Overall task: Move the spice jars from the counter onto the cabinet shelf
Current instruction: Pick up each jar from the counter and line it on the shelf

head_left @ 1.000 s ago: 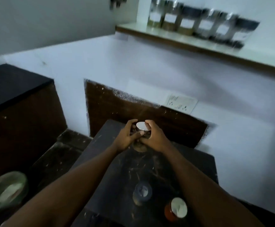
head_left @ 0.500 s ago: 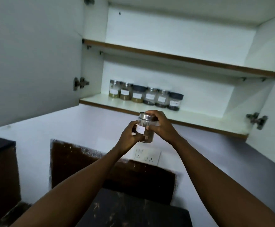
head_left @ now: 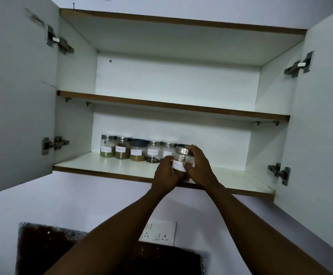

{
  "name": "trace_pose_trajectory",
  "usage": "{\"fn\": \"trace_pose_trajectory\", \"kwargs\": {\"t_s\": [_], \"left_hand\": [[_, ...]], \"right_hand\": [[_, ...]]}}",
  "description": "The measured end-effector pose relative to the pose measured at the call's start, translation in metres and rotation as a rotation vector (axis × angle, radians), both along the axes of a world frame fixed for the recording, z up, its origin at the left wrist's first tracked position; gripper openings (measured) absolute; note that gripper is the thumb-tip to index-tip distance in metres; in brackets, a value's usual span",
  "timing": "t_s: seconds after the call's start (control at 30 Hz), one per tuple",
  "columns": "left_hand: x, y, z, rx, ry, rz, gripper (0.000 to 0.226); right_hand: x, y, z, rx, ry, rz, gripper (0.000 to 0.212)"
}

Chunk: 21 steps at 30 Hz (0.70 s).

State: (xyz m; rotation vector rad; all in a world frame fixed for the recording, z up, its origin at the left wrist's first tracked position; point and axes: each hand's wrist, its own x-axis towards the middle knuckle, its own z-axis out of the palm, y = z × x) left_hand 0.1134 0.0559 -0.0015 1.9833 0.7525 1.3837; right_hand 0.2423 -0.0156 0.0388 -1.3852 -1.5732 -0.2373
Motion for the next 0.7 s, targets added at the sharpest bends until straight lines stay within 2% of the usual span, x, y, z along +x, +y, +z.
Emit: {"fn": "trace_pose_trajectory", "kwargs": {"t_s": [0.1, 0.17, 0.33, 0.43, 0.53, 0.7], "left_hand": [[0.03, 0.013, -0.003, -0.064, 0.055, 0.043, 0.054], [0.047, 0.023, -0.002, -0.079, 0.131, 0.069, 0.06], [0.084, 0.047, 0.016, -0.06, 0.359, 0.051, 0.043], [0.105, 0.057, 0.023, -0.056, 0.446, 0.039, 0.045], [0.125, 0.066, 0.021, -0.035, 0.454, 0.052, 0.039], [0.146, 0.081, 0.017, -0.066, 0.398, 0.072, 0.031]], "right_hand": [[0.023, 0.009, 0.0, -0.056, -0.036, -0.035, 0.05], [0.038, 0.015, 0.001, -0.091, -0.017, -0.061, 0.053], [0.072, 0.025, -0.003, -0.122, 0.101, -0.115, 0.059], [0.079, 0.033, -0.002, -0.141, 0.187, -0.125, 0.071], [0.089, 0.048, -0.007, -0.112, 0.221, -0.158, 0.062], [0.109, 0.077, -0.011, -0.11, 0.214, -0.206, 0.063]]}}
